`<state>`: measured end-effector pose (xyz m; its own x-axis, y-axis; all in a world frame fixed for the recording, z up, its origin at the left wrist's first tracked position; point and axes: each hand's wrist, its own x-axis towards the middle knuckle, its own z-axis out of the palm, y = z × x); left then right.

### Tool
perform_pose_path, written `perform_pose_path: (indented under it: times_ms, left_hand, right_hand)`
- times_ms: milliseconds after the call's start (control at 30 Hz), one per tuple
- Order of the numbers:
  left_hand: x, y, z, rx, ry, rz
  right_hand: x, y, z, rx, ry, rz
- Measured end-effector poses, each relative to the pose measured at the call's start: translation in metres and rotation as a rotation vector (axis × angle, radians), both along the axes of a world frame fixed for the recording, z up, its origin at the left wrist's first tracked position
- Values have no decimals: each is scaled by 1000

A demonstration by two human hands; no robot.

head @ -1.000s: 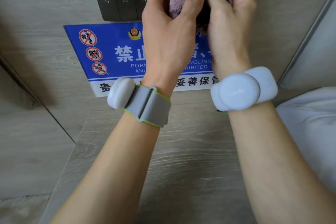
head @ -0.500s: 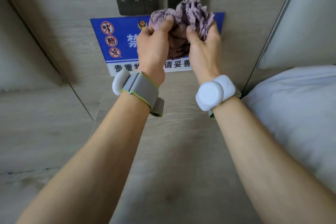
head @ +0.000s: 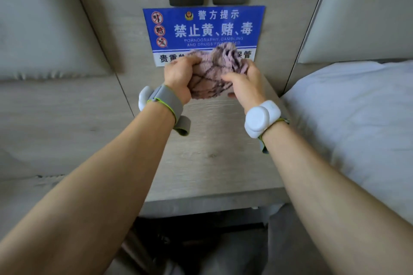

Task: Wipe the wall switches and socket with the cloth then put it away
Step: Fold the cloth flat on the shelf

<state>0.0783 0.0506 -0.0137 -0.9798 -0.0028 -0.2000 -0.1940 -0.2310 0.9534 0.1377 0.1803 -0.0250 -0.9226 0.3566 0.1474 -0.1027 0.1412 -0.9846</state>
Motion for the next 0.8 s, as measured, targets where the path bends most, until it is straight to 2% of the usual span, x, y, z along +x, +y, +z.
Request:
perform_pose_path:
  times_ms: [100, 233, 333, 433, 567, 733, 800]
  left_hand:
    - [17, -6, -8, 0, -1, -16]
    - [28, -12, -7, 93, 30, -102]
    - [27, -13, -14, 68, -6, -145]
    - [12, -19, -31, -63, -146, -167]
    - [-13, -19, -53, -191, -219, -218]
    - [-54, -6, -65, -400, -256, -124]
    - [-56, 0, -62, -411, -295, -85]
  right_hand:
    - [23, 4, -10, -10, -109, 62]
    - [37, 7, -16, -150, -265, 198]
    - [32, 17, -21, -364, -294, 232]
    - [17, 25, -30, -585, -286, 241]
    - [-15, 19, -35, -487, -301, 152]
    - [-84, 40, -84, -324, -362, 72]
    - [-79, 29, -64, -310, -406, 30]
